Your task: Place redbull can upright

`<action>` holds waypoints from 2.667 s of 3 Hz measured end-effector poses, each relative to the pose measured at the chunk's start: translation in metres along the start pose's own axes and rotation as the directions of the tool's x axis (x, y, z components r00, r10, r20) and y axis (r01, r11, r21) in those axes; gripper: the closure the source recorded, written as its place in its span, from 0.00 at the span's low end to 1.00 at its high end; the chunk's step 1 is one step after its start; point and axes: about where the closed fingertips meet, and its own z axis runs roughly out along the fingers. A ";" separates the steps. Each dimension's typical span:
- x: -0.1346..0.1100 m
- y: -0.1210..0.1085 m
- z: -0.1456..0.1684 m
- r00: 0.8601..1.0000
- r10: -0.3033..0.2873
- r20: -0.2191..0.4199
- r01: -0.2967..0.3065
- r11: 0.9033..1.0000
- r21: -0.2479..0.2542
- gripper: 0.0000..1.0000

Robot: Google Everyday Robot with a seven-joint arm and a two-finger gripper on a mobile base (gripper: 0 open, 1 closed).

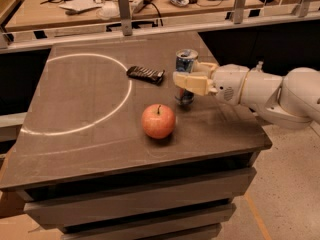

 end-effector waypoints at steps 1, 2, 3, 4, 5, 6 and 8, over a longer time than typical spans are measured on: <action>0.008 0.004 0.002 1.000 0.012 0.012 -0.012 1.000 -0.009 0.76; 0.014 0.007 0.003 1.000 0.016 0.010 -0.016 1.000 -0.018 0.53; 0.017 0.007 0.002 1.000 0.012 0.004 -0.012 1.000 -0.025 0.22; 0.017 0.003 -0.004 1.000 0.001 -0.002 -0.001 1.000 -0.026 0.01; 0.021 -0.004 -0.025 0.999 -0.027 -0.046 0.026 1.000 -0.018 0.00; 0.025 -0.010 -0.049 0.995 -0.043 -0.092 0.044 0.999 0.009 0.00; 0.030 -0.027 -0.140 0.971 -0.051 -0.235 0.091 0.983 0.161 0.00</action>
Offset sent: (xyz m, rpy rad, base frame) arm -0.0080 0.0038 -0.0213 0.0195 0.0163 0.0161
